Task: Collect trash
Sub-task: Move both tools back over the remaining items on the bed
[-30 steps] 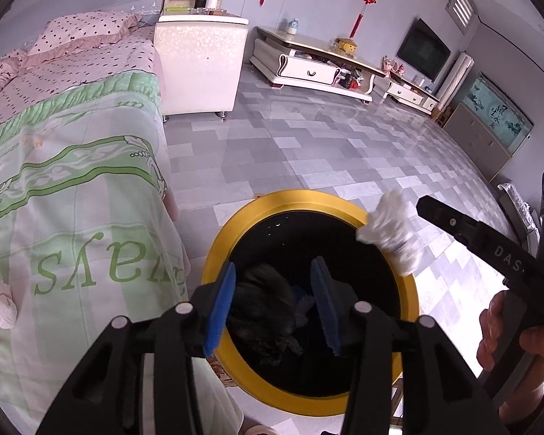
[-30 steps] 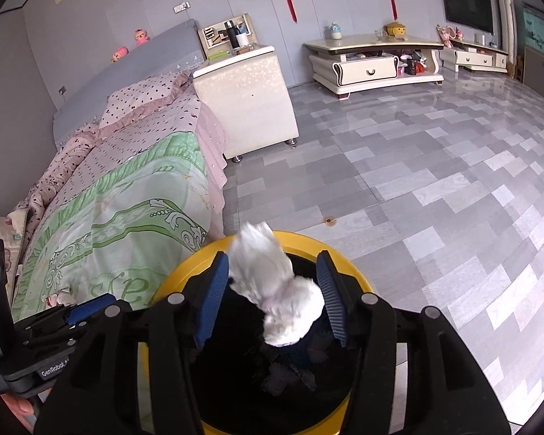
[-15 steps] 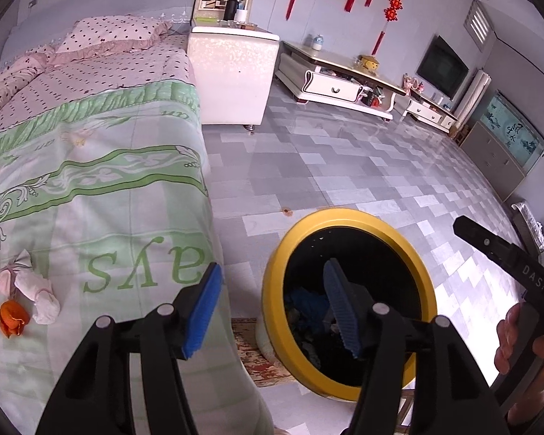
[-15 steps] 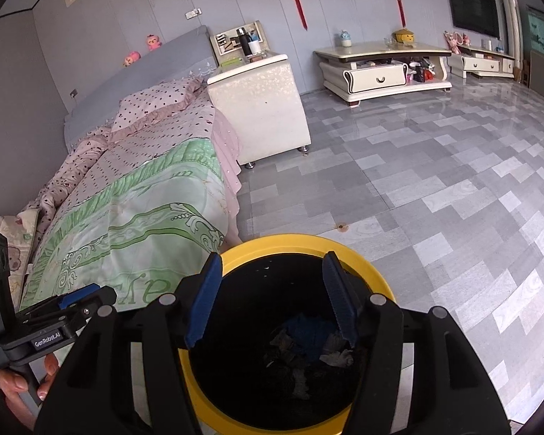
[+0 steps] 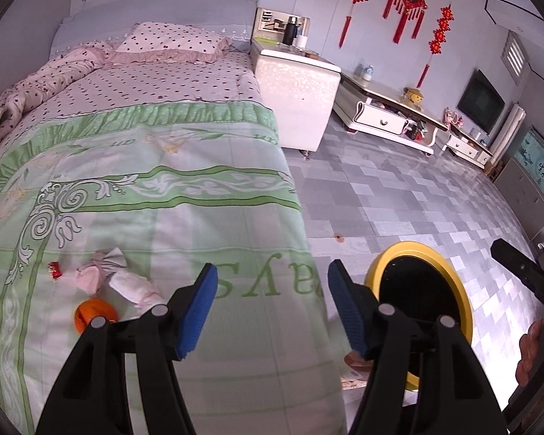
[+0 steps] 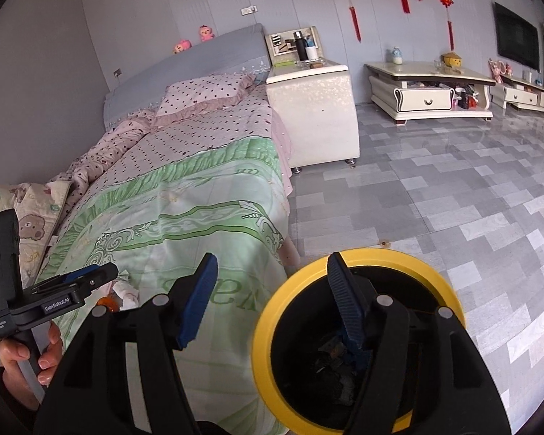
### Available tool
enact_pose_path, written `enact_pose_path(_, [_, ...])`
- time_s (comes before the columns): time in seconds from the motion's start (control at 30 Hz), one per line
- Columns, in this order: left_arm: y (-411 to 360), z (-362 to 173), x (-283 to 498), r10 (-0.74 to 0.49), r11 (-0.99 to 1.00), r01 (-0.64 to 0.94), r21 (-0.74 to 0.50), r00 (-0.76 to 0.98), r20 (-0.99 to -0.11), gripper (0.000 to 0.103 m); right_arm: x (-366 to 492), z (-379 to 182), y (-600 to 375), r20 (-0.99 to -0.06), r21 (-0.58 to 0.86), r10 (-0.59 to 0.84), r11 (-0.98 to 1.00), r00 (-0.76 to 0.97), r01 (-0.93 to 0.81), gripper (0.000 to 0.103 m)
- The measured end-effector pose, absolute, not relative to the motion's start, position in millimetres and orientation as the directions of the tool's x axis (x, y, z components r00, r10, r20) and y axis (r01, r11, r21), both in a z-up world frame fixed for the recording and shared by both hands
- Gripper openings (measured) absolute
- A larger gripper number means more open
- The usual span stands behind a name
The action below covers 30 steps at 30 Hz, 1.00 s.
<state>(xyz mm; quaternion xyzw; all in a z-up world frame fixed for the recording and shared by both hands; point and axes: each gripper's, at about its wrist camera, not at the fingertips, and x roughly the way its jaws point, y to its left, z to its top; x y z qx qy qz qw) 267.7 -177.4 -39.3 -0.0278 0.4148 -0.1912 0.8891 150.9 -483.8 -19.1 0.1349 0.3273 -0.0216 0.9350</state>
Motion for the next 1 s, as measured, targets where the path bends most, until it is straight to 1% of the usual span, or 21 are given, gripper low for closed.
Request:
enact_pose_path(0.43, [-54.1,-53.3,299.0,-0.21,0.977,0.122,-0.172,0.63,-0.748,0.06,207.2,-27.1,-360.1,-0.636,0.218,0.187,0.974,0.749,-0.058,0.06])
enact_pose_path(0.77, [25.5,-89.4,327.0,-0.108,0.99,-0.01,-0.144,0.608,-0.787,0.06,239.7,-59.4,-271.9,-0.683,0.214,0.282,0.959,0.674,-0.185,0.06])
enact_pose_path(1.0, [55.8,-120.0,342.9,-0.075,0.987,-0.071,-0.141,0.572,-0.817,0.06,256.0,-87.1,-213.3,-0.717,0.215,0.345,0.936,0.606,-0.278,0.06])
